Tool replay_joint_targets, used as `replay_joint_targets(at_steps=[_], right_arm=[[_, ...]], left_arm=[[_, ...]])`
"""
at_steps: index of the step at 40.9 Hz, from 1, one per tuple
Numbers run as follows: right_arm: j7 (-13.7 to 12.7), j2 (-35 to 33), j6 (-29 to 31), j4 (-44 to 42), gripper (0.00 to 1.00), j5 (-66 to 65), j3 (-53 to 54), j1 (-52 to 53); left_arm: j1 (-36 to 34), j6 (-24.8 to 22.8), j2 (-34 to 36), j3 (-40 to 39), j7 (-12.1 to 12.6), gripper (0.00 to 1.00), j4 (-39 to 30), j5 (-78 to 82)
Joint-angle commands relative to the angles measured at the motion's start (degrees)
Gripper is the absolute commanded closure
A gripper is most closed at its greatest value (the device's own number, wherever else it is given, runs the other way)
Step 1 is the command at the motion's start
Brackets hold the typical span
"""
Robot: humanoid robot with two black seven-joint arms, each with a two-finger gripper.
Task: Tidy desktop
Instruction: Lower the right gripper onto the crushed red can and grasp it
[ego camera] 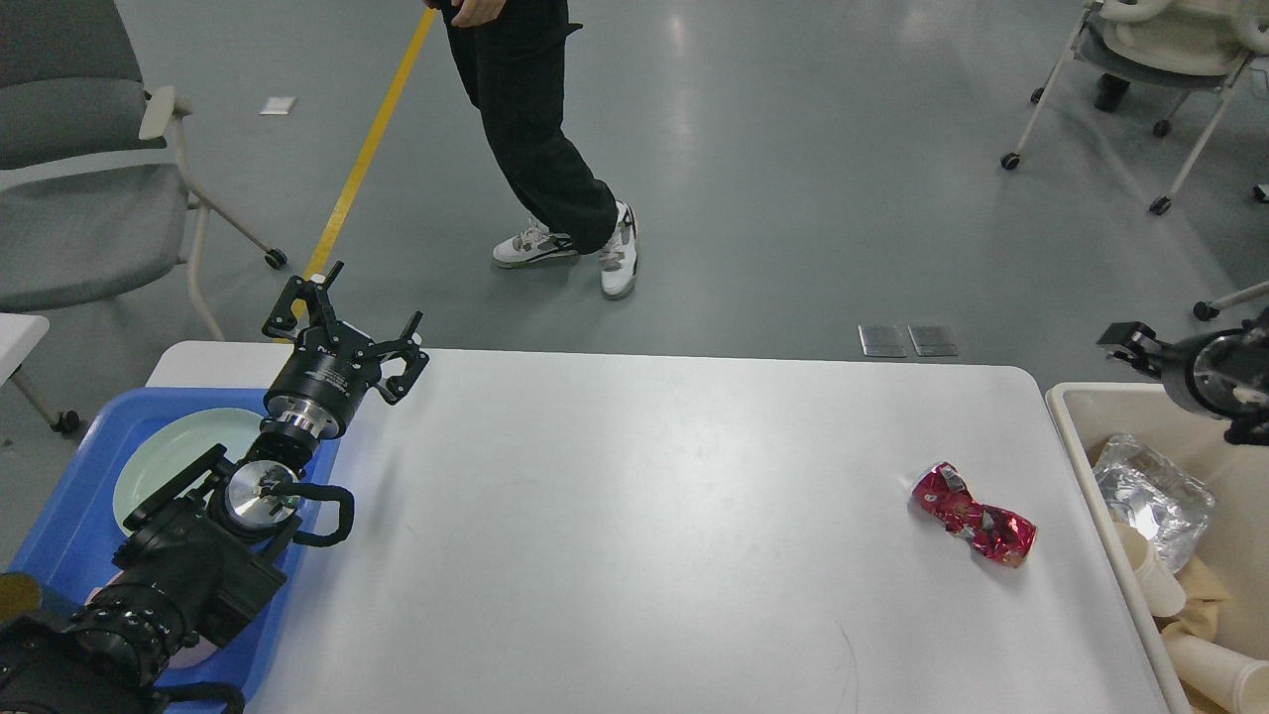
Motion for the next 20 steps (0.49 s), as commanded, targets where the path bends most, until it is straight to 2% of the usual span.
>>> replay_joint_targets(at_steps=[1, 8, 14, 16, 18, 20], right_arm=[[0.08, 0.79, 5.49, 18.36, 0.0, -4.89, 0.36, 14.59], [0.17, 5.26, 4.44, 37.8, 0.0, -9.12, 0.45, 23.83], [1.31, 9.4, 1.98, 42.65, 0.0, -8.95, 0.54, 24.98], [2.54, 10.02, -0.82, 42.48, 0.0, -9.3, 0.37, 23.93], [5.69, 10.46, -9.84, 41.87, 0.0, -11.31, -0.51, 21.04], [7.37, 10.63, -14.17, 41.6, 0.0, -14.73, -1.74, 19.27]], left_arm=[[-0.01, 0.0, 0.0, 0.0, -0.02, 0.03, -0.03, 0.0], [-0.01, 0.0, 0.0, 0.0, 0.06, 0.03, -0.03, 0.0], [-0.01, 0.0, 0.0, 0.0, -0.02, 0.03, -0.03, 0.0], [-0.01, 0.0, 0.0, 0.0, 0.06, 0.03, -0.03, 0.0], [-0.01, 0.0, 0.0, 0.0, 0.06, 0.03, -0.03, 0.0], [0.08, 0.0, 0.0, 0.0, -0.02, 0.03, -0.03, 0.0]])
